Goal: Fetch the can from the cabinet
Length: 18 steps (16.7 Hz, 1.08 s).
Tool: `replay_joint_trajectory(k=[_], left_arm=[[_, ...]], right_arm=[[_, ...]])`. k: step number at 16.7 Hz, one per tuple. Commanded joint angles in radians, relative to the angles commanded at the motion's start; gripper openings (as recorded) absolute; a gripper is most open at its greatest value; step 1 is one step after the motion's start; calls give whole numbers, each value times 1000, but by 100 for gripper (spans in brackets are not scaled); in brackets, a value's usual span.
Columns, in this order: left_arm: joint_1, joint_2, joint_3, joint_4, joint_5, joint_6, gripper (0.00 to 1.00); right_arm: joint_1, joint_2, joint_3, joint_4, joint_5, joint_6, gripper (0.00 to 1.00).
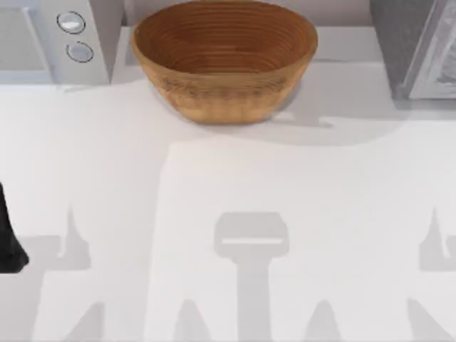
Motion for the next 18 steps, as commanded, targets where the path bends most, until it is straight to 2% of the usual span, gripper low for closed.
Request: replay_joint_trajectory(k=[4,8,18], left_arm=[[0,0,0,0,0,0,100],[0,0,0,0,0,0,100],[0,0,0,0,0,0,100]], right_arm=[[6,28,32,-6,4,2,100],[32,189,224,-51,26,7,100],[128,902,1149,-289,129,10,100]])
